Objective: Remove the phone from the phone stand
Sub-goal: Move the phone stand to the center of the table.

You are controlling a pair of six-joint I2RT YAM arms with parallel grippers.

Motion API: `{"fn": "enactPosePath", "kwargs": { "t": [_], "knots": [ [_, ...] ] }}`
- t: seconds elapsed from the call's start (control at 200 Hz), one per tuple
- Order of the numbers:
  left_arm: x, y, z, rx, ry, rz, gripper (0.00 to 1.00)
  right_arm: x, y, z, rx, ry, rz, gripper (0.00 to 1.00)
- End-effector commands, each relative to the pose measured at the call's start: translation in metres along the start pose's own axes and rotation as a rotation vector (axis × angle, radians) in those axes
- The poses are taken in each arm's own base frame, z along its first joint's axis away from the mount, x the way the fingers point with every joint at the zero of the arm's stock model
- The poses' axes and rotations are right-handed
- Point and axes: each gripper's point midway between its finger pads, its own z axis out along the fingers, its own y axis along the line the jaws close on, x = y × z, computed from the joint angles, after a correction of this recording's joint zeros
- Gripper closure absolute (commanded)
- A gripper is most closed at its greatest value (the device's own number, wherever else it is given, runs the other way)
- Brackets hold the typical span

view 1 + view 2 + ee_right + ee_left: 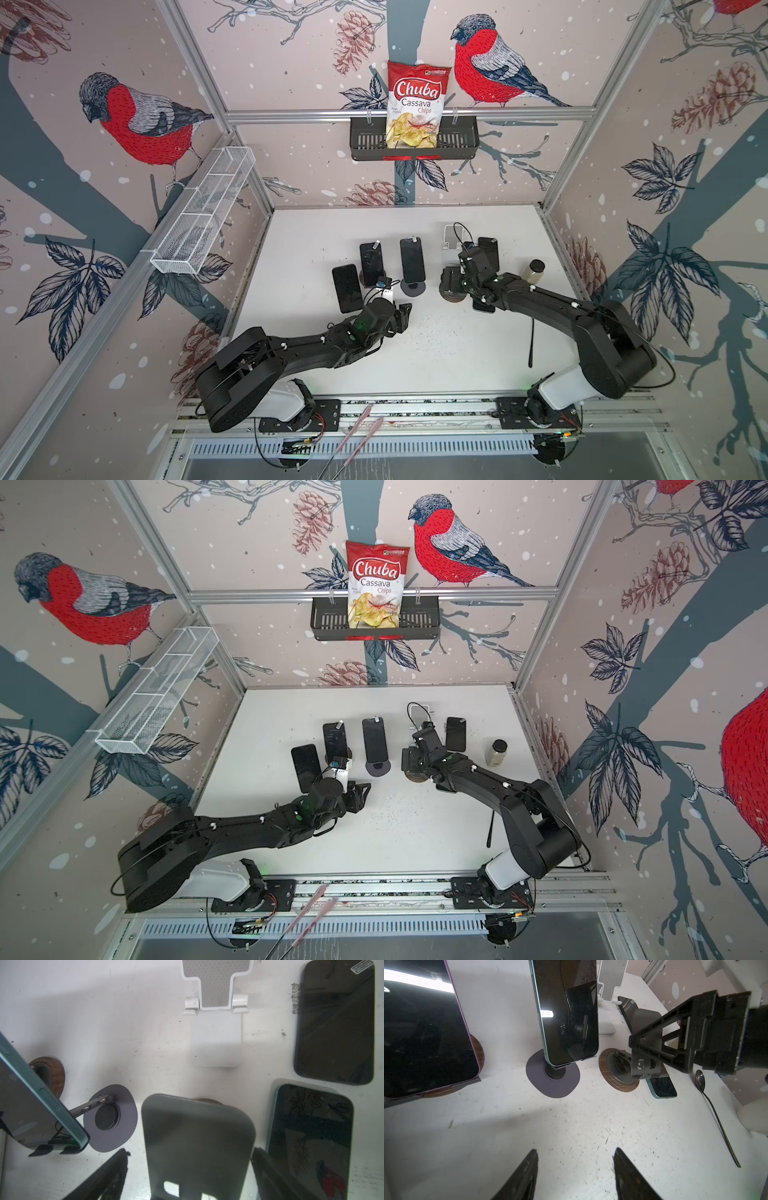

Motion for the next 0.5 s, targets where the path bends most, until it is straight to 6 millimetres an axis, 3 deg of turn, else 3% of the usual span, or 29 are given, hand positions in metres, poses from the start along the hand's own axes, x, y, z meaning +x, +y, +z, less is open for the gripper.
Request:
{"fn": "enactPosePath", "kwargs": {
  "t": [0.0,0.495],
  "knots": [
    [-0.003,0.002,-0.001,-0.010,-0.014,-0.008,0.42,-0.006,-0.001,0.004,0.016,-0.029,0.023,0.11],
    [0.000,0.004,-0.001,-0.017,-0.008,-0.007,0.42,-0.019,-0.006,0.008,0.045,-0.112,0.011,0.33]
  ]
}}
